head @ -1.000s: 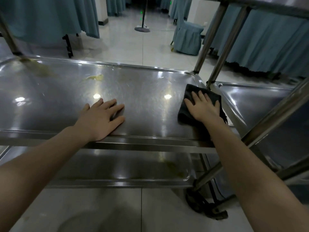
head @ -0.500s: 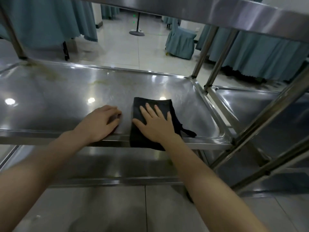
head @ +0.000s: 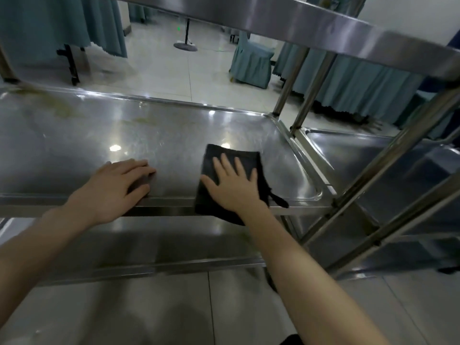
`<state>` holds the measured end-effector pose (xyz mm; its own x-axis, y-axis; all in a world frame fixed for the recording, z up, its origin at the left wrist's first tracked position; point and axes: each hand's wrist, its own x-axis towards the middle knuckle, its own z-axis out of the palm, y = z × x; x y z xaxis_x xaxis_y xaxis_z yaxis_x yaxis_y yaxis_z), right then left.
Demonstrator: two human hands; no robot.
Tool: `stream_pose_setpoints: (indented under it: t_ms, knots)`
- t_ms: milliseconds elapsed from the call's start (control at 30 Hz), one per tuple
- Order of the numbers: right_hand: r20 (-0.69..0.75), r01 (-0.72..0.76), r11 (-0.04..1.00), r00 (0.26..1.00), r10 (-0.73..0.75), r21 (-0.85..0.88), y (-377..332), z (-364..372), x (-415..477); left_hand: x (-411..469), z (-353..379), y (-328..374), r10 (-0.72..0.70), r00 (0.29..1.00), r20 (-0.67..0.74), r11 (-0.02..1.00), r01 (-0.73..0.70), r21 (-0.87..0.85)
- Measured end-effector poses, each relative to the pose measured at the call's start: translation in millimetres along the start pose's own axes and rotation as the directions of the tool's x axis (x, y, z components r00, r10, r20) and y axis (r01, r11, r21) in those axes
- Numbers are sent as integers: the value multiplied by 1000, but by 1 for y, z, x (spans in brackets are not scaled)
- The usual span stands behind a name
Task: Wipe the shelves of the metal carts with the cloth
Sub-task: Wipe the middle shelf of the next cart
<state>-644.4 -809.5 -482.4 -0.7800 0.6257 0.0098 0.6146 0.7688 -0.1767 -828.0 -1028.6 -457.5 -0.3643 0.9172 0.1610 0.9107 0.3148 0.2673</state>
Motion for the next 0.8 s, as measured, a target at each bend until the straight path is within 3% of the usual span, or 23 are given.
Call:
stream_pose_setpoints:
  t_ms: [67,133,200,333,400,467,567,667,733,800]
  knots:
    - [21,136,991,990,-136,-2,-36,4,4,-1,-2,1,-5,1000,-8,999,5,-35]
    - [46,186,983,982,-185,-7,-28,-4,1,-4,-4,1,7,1000,-12,1000,-7,-28]
    - [36,129,992,991,-128,-11,15,-17,-11,-5,-5,0,16,1000,-18,1000,-16,-11]
    - [55,-196,977,978,201,-85,114,-49,-54,-4,-1,-1,3,998,-57,1000,-3,11]
    - [2,-283,953,959,285,-106,128,-50,-72,-4,4,-3,5,998,-58,1000,-3,31]
    - [-117,-323,943,942,314,-74,108,-35,-81,-4,4,-6,2,998,-57,999,0,36]
    - [-209,-201,979,960,189,-41,55,-7,-75,-3,5,-8,20,998,-52,998,-16,59]
    - [-72,-115,993,991,113,-29,47,-14,-43,2,5,-7,2,1000,-27,992,2,128]
    - [16,-178,984,984,178,-10,71,-26,-23,15,5,4,-46,998,-33,980,52,195]
    - [53,-283,959,958,283,-14,98,-37,-10,35,15,31,-8,999,-39,980,15,200]
